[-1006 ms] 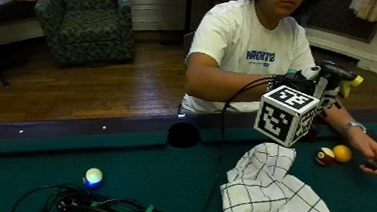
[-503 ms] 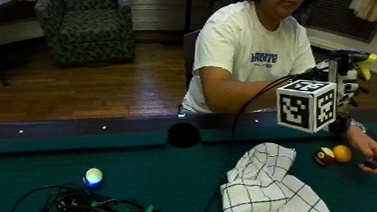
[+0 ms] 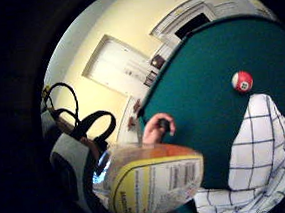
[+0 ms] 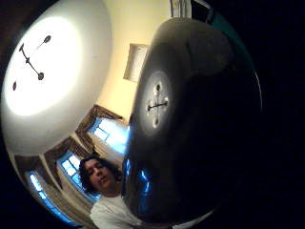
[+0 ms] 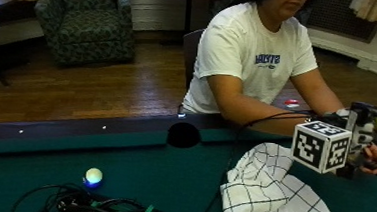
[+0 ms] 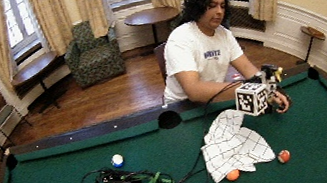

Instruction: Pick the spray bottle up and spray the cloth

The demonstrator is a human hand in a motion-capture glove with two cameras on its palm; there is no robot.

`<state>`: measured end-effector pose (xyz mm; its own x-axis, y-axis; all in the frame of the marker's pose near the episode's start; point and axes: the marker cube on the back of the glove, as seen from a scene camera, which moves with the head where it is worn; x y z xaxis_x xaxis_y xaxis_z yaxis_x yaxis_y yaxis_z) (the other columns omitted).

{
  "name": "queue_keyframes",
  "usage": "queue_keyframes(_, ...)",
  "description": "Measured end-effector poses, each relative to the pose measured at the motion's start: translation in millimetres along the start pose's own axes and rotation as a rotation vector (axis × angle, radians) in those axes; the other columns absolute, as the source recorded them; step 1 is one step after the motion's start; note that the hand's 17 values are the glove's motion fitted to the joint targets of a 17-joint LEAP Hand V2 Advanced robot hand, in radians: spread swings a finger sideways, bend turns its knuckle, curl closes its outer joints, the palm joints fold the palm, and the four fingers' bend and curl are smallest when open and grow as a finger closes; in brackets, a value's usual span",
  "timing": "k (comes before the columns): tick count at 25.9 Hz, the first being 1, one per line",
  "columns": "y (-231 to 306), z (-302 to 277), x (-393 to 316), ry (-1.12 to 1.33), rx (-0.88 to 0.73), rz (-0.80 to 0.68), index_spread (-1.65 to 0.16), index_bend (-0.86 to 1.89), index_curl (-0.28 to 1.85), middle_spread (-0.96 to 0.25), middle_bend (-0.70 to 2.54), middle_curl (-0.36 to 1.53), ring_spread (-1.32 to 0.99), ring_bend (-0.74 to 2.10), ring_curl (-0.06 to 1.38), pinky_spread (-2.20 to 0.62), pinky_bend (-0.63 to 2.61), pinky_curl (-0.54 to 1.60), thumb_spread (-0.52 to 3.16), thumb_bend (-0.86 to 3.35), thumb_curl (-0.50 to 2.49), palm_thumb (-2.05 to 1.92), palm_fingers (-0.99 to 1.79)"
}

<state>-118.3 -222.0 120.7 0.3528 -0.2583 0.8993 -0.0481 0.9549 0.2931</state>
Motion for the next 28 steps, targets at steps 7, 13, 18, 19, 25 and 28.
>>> queue_keyframes(7,-3,17,61,-0.004,-0.004,0.075,-0.28,0.36,0.69,-0.2,0.67,0.58,-0.21,0.77,0.5,-0.3,0.53,0.44,0.33,-0.03,0.88,0.95,1.37)
queue_keyframes(13,0,37,91,0.013,-0.026,0.076,-0.27,0.36,0.69,-0.2,0.67,0.58,-0.21,0.77,0.51,-0.29,0.53,0.44,0.33,-0.03,0.88,0.95,1.36)
queue_keyframes(18,3,51,105,0.04,-0.007,0.057,-0.27,0.36,0.69,-0.2,0.67,0.58,-0.21,0.77,0.51,-0.29,0.53,0.44,0.32,-0.03,0.88,0.95,1.36)
queue_keyframes(19,3,53,106,0.051,0.002,0.046,-0.27,0.36,0.69,-0.2,0.67,0.58,-0.21,0.77,0.51,-0.29,0.53,0.44,0.32,-0.03,0.88,0.95,1.36)
queue_keyframes(25,-9,65,110,0.099,-0.006,0.008,-0.27,0.37,0.69,-0.2,0.66,0.58,-0.21,0.77,0.51,-0.29,0.53,0.44,0.32,-0.03,0.88,0.95,1.37)
queue_keyframes(28,-19,66,115,0.078,0.006,0.015,-0.27,0.37,0.69,-0.2,0.67,0.58,-0.21,0.77,0.51,-0.29,0.53,0.44,0.32,-0.03,0.88,0.95,1.37)
